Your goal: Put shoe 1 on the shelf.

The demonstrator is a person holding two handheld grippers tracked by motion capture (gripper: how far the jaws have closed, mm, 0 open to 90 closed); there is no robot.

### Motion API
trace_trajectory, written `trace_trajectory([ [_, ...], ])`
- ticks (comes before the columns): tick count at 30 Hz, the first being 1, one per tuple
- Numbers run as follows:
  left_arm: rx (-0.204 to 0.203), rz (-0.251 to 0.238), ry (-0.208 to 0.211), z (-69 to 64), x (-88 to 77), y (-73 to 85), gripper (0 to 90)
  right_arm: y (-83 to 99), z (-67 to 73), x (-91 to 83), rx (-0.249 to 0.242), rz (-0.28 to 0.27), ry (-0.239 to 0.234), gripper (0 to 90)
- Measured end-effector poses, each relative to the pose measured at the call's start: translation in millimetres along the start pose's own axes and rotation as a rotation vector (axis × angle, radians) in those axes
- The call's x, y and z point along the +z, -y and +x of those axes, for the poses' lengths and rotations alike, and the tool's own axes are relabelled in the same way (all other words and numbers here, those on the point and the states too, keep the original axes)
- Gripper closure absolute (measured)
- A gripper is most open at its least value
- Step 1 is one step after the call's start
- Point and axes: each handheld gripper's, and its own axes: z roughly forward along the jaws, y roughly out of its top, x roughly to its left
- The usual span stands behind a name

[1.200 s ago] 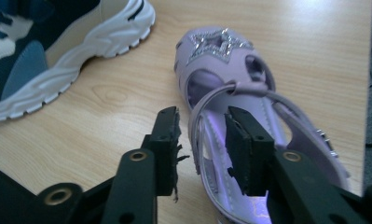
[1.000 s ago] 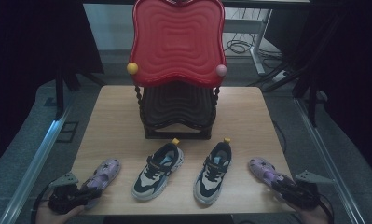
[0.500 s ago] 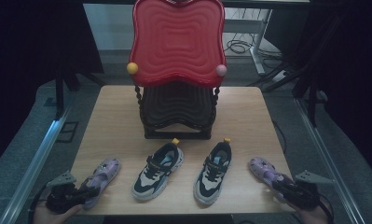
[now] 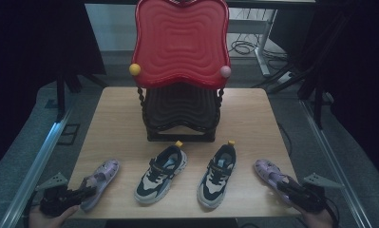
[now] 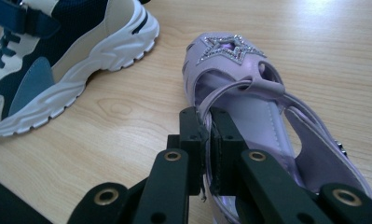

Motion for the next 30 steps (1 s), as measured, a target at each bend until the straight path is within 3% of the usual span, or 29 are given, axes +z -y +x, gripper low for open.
trace_trajectory([
  [10,-0.014,-0.050,0.001,0.9,-5.9,-3.2,86.9,0.1,-2.5,-3.9,0.052,-0.079,-0.002,85.5],
  [18,-0.024,-0.114,0.036,-1.8,-11.8,-11.1,86.8,-3.9,0.3,-10.0,0.080,-0.147,-0.002,85.6],
  [30,0.017,-0.146,0.056,-12.2,-7.1,-31.6,86.6,-17.9,11.4,-5.8,0.077,-0.198,-0.026,85.5],
])
